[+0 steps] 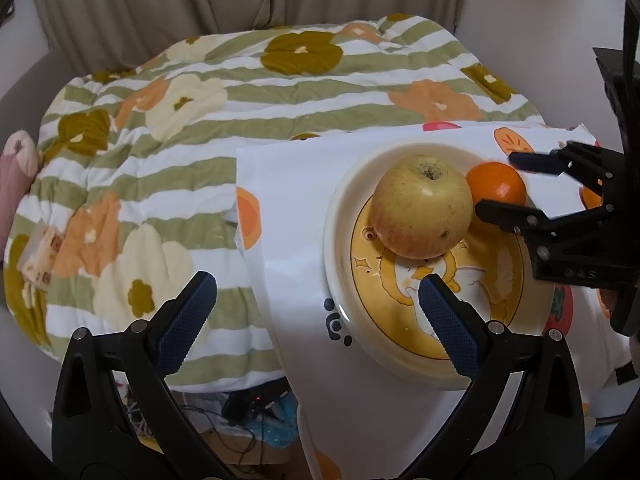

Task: Organize fruits
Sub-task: 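Open both tools to release the apple and orange on the plate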

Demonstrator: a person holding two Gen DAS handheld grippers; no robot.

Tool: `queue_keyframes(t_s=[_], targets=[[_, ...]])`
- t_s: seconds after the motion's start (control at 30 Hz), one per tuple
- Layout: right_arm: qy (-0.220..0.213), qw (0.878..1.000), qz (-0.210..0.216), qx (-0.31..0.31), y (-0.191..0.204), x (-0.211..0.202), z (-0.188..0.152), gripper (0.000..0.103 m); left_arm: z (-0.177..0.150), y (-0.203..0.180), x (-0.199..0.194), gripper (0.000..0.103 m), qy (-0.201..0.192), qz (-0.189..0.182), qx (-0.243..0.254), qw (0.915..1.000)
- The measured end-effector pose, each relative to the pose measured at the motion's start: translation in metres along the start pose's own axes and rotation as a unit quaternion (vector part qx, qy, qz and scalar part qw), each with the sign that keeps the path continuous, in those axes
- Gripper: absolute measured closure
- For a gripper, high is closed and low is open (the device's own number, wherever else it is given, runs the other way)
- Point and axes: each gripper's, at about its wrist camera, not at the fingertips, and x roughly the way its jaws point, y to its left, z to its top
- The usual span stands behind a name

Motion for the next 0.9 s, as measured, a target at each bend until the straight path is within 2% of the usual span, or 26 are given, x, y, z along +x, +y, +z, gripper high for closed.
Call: queue_keyframes(t_s=[0.03,0.07,0.17,0.43,0.77,0.9], targets=[[-0.007,1.000,0.005,0.002,-0.001,-0.002,0.000,0.013,0.001,0.000,0.000,0.000,-0.001,-0.001,0.000,1.0000],[-0.011,1.000,0.010,0.004,-0.002,-0.004,0.001,0.000,0.001,0.000,-0.001,0.000,-0.002,-0.002,0.000,1.0000],[-0.023,1.000,0.010,0.005,-0.004,-0.009,0.001,0.000,0.002,0.000,-0.003,0.000,-0.006,0.003,-0.001,1.0000],[-0.016,1.000,0.000,0.012,-0.007,-0.021,0.000,0.000,0.009,-0.009,-0.016,0.000,-0.011,0.015,-0.014,0.9997],[-0.030,0.998,-0.003,0.048,-0.016,-0.077,-0.013,0.000,0.016,-0.039,-0.066,0.000,-0.047,0.039,-0.022,0.9979],[-0.042,0.997,0.001,0.065,-0.027,-0.107,-0.023,0.000,0.016,-0.064,-0.087,0.000,-0.059,0.030,-0.013,0.9977]])
